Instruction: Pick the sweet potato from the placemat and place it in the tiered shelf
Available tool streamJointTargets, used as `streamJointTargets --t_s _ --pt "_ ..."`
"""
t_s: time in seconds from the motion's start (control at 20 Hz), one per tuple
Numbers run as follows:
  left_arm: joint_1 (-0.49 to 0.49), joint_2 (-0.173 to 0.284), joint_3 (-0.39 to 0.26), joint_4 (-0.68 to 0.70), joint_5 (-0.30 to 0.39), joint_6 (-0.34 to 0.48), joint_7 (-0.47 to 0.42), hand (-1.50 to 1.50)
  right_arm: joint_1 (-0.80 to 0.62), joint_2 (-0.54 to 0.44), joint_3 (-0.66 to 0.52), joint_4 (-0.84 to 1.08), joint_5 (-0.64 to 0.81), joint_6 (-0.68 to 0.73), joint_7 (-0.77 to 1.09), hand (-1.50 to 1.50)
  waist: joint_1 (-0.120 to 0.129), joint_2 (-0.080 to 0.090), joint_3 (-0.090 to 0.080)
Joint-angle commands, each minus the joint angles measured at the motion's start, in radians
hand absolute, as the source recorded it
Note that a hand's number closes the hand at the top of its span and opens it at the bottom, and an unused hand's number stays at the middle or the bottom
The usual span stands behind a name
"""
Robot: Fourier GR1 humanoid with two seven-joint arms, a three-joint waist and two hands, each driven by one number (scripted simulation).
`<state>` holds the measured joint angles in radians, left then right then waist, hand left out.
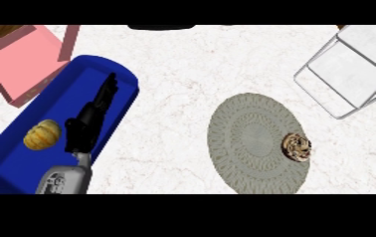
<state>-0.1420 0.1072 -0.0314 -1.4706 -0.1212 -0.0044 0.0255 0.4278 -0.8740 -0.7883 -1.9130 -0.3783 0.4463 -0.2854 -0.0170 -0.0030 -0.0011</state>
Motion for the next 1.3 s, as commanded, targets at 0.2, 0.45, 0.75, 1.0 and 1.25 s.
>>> streamJointTargets --t_s 0.2,0.45,0.75,1.0,1.25 --pt "-0.027 -0.015 0.003 0.025 -0.008 0.003 -0.018 0.0 -0.235 -0.119 -0.03 0.057 -0.093 -0.045 0.274 1.5 0.021 0.004 0.0" --pt "-0.04 -0.051 -0.03 0.019 -0.019 0.008 0.025 0.0 -0.384 -0.192 0.019 0.186 -0.031 -0.103 0.299 1.5 0.028 0.005 0.001" --pt "-0.05 -0.045 -0.015 0.05 -0.025 0.004 -0.011 0.0 -0.525 -0.2 0.117 0.363 0.088 -0.143 0.197 1.5 0.03 0.006 0.001" --pt "-0.065 -0.026 0.002 0.075 -0.019 -0.017 -0.032 0.0 -0.699 -0.259 0.25 0.387 0.153 -0.232 0.236 1.5 0.04 0.009 0.0" --pt "-0.014 -0.047 -0.021 -0.036 -0.027 0.0 0.044 0.0 -0.735 -0.17 0.333 0.418 0.267 -0.277 0.155 1.5 0.031 0.004 0.001"
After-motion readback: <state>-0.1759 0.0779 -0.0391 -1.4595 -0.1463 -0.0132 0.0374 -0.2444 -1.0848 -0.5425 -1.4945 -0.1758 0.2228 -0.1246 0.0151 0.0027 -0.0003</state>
